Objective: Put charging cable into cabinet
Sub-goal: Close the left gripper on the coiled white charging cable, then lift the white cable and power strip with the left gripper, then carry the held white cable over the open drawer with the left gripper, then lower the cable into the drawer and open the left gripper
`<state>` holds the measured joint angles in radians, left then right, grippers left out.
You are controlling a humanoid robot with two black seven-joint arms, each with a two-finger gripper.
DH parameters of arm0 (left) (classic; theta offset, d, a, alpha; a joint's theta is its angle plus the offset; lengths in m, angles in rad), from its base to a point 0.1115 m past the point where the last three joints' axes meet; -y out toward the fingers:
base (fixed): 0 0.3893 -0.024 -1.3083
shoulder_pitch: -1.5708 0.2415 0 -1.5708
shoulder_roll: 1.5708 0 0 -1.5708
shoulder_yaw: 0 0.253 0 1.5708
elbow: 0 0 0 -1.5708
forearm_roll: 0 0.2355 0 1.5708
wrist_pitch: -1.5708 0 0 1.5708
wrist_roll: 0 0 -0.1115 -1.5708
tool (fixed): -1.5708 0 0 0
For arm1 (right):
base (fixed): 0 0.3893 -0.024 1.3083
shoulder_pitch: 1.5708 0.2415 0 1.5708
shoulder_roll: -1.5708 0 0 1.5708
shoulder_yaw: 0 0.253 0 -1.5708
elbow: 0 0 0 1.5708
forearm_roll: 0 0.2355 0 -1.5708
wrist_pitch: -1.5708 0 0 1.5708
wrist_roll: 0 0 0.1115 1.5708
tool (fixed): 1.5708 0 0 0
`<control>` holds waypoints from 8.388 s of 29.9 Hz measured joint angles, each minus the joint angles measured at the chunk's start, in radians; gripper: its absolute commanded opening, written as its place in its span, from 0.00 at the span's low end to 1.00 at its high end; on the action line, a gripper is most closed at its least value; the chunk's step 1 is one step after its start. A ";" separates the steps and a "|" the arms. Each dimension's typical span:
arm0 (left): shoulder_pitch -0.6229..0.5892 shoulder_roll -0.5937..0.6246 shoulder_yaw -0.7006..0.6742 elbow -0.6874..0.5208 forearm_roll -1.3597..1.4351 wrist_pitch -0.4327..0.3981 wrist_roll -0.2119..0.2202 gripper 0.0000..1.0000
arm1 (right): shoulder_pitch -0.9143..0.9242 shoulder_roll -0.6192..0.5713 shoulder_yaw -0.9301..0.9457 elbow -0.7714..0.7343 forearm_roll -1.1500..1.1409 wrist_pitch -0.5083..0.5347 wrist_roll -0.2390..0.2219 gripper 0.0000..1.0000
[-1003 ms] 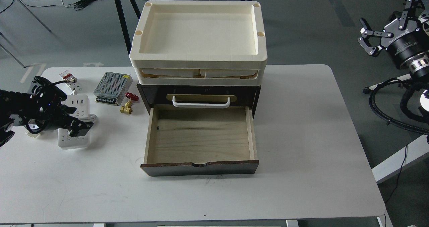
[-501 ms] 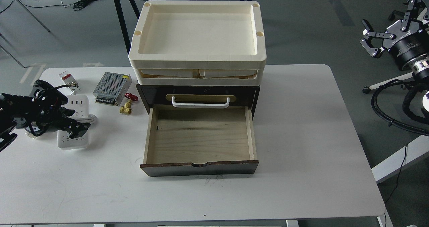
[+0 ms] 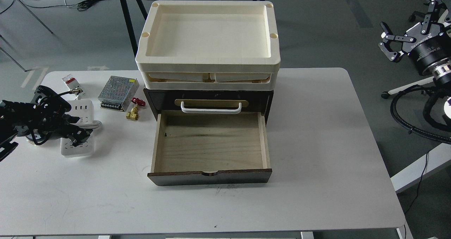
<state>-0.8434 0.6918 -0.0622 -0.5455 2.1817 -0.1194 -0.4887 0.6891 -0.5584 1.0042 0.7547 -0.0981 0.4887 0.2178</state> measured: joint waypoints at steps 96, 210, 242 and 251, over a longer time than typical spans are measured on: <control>-0.020 0.065 0.023 0.013 0.000 0.224 0.000 0.03 | -0.029 0.000 0.026 -0.001 0.000 0.000 0.000 1.00; 0.029 -0.056 -0.020 -0.504 -1.141 -0.253 0.000 0.06 | -0.074 -0.008 0.059 -0.011 0.000 0.000 0.008 1.00; 0.069 0.131 -0.040 -0.497 -1.330 -0.336 0.000 0.68 | -0.082 -0.021 0.068 -0.005 0.001 0.000 0.011 1.00; 0.079 0.201 -0.245 -0.425 -1.757 -0.369 0.000 0.70 | -0.067 -0.016 0.073 0.077 0.002 0.000 0.010 1.00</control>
<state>-0.7641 0.8927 -0.3068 -0.9703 0.4242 -0.4885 -0.4885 0.6223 -0.5749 1.0774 0.8316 -0.0966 0.4887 0.2277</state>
